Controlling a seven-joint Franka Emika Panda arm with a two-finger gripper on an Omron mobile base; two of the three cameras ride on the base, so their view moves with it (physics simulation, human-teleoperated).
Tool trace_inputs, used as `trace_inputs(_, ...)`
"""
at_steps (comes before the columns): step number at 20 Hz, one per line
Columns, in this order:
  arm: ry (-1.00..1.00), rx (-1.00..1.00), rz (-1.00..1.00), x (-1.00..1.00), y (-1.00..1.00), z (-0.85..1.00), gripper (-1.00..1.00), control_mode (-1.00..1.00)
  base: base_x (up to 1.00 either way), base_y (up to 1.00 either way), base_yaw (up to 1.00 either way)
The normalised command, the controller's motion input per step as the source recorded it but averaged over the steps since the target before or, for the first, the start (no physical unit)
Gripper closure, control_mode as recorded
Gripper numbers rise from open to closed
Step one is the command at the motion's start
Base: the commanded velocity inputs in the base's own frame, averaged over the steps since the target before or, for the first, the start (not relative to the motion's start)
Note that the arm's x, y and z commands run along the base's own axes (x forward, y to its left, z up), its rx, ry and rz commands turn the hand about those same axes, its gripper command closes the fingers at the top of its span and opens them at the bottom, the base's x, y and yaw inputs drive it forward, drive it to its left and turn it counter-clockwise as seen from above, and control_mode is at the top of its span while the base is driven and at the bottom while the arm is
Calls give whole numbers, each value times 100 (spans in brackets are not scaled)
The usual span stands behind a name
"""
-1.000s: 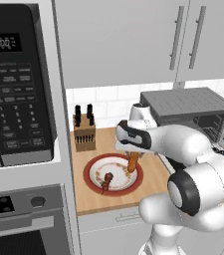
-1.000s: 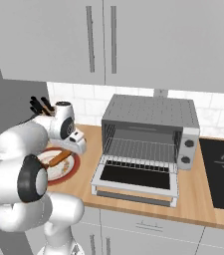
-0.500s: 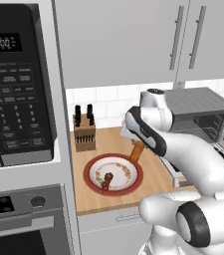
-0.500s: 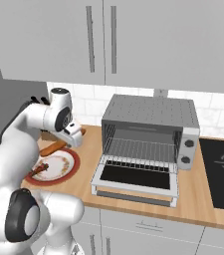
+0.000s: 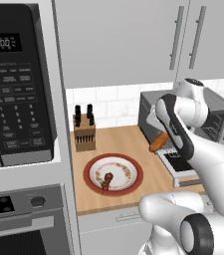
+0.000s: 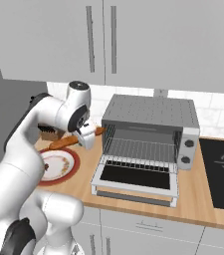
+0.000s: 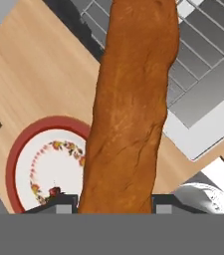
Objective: Pick up the kebab skewer and baguette bread, and place them inside the toaster oven. Close the toaster oven door and start by setting the timer.
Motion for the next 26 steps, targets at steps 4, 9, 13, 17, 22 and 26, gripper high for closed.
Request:
trace_inputs(4,-2,6,-22,-2,-85,8,100,-100,0,0,0)
trace_inputs(9,-7,3,-15,0,-94,0,100,-100,0,0,0)
trace_inputs(13,-10,1,-19,1,-75,0,100,-100,0,0,0)
trace_inputs(17,-12,3,-21,10,-69,-1,100,-100,0,0,0)
trace_inputs(22,-12,1,-24,17,-38,-15,100,-100,0,0,0)
trace_inputs(26,-12,2,-19,1,-14,-28,100,-100,0,0,0)
